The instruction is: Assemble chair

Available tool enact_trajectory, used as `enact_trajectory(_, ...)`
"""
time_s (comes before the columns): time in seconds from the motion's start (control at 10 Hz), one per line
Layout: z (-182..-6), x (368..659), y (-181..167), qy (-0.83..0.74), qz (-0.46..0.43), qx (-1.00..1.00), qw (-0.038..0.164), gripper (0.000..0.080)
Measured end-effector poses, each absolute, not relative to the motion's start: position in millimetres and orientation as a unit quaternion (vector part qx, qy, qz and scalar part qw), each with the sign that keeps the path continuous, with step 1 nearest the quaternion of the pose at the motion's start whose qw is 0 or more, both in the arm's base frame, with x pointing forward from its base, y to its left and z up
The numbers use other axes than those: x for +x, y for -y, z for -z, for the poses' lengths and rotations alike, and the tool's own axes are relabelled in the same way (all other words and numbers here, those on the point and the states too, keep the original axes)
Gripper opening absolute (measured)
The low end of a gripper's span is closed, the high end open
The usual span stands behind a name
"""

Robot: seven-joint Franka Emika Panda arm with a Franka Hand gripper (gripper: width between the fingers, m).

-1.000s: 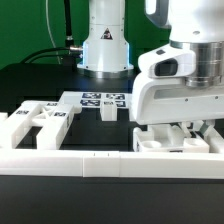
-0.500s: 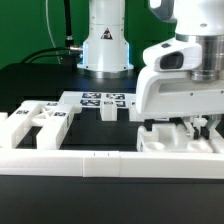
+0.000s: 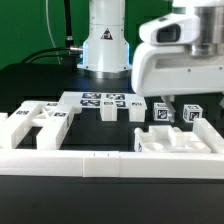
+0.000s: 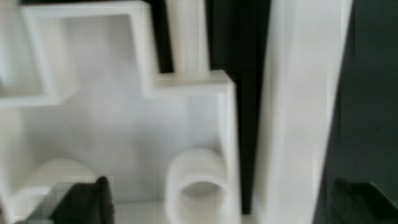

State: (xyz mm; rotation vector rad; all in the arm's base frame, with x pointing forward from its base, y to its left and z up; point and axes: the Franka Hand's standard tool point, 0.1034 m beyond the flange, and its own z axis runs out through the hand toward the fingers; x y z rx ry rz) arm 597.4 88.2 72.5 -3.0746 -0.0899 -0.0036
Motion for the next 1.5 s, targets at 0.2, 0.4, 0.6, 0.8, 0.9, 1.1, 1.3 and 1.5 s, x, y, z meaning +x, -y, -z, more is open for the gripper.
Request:
enact_trajectory(0.2, -80.5, 565.2, -65.6, 0.015, 0.004, -1.000, 0.026, 0.0646)
enact_trajectory(0.4, -79.1, 554.7, -63.4, 0.015, 0.004, -1.000, 0.025, 0.0648)
enact_trajectory(0.6, -78.8, 556.8, -63.9, 0.016, 0.005, -1.000, 0.025, 0.0648)
enact_trajectory(0.8, -70.8, 541.8, -59.6, 0.000, -0.002, -1.000, 0.028, 0.0648)
enact_trajectory(0.9, -65.0, 525.6, -58.9, -0.004, -0.011, -1.000, 0.026, 0.0648)
enact_trajectory(1.1, -52.4, 507.2, -52.5, 0.010, -0.003, -1.000, 0.023, 0.0648)
enact_trajectory(1.3, -55.3, 509.2, -54.6, 0.011, -0.023, -0.999, 0.025, 0.0648)
enact_trajectory(1.5, -54.5, 498.8, -54.5, 0.011, -0.099, -0.995, 0.026, 0.0648)
